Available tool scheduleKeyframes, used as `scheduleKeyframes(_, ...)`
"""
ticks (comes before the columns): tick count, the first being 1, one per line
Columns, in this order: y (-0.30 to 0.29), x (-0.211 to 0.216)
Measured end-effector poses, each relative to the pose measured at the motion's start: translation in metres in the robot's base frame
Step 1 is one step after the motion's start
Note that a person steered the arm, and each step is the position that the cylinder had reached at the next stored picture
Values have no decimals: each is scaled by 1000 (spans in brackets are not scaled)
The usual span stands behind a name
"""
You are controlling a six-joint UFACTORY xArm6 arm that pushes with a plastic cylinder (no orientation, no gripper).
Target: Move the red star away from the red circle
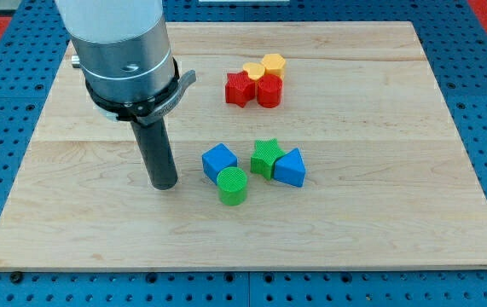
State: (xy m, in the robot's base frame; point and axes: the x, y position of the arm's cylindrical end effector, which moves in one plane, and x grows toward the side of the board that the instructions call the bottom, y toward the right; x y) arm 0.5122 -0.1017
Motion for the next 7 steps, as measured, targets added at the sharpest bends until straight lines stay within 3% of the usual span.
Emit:
scheduleKeyframes(2,15,-22)
scheduleKeyframes(4,87,-69)
scheduleKeyframes(6,128,-69)
scheduleKeyframes(7,183,-93)
